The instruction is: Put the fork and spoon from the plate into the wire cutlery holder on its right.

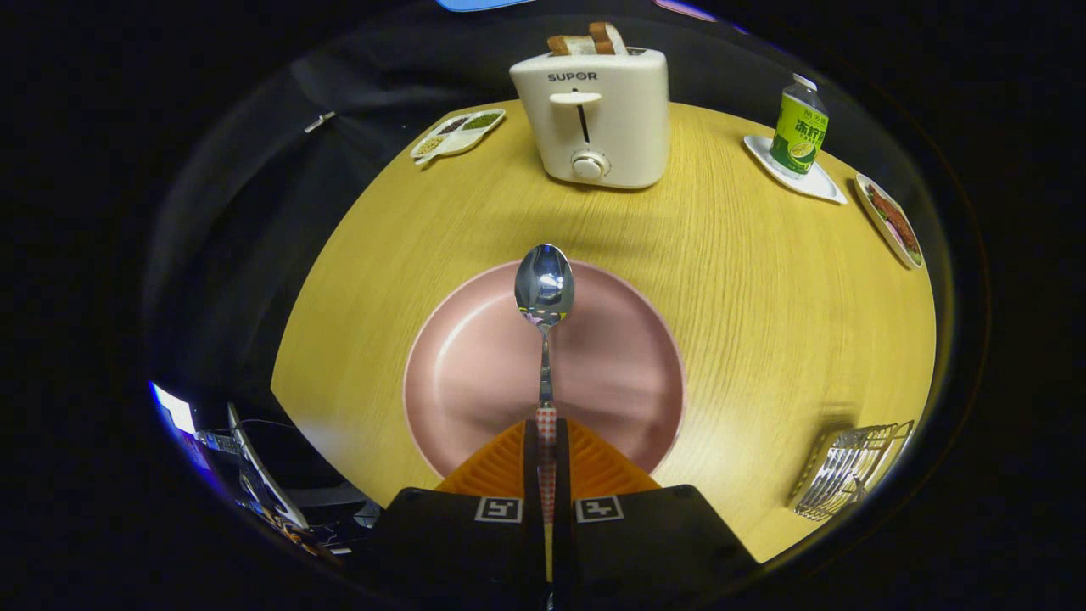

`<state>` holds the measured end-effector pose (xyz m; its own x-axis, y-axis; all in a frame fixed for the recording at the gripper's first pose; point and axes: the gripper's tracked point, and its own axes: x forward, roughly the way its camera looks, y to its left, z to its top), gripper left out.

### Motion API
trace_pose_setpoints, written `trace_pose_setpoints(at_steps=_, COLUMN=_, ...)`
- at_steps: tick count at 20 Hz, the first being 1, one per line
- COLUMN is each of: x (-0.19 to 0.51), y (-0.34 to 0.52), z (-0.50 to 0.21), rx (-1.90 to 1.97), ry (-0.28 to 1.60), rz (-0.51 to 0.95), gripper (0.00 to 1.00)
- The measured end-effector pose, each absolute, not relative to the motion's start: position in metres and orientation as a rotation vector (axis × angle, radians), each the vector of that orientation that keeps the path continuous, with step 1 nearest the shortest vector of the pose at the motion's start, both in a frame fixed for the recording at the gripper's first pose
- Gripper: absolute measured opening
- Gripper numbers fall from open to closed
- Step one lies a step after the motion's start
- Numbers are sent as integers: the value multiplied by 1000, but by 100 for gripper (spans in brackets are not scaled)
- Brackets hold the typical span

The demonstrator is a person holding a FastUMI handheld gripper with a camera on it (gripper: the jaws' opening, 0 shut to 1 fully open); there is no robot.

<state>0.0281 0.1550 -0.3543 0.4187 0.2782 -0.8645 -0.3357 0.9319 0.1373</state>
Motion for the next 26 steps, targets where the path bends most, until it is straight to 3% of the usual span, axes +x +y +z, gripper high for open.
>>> trace_pose_setpoints(at_steps=6, x=12, y=108, z=-282, rx=-48, ry=1008, rz=428, gripper=8)
trace_pose_setpoints(at_steps=17, x=-3, y=-63, z=-173, rx=-197, ry=1057, rz=419, gripper=8)
trace_pose_setpoints(at_steps=26, x=-18, y=-125, z=-178, rx=-383, ry=1254, rz=497, gripper=8)
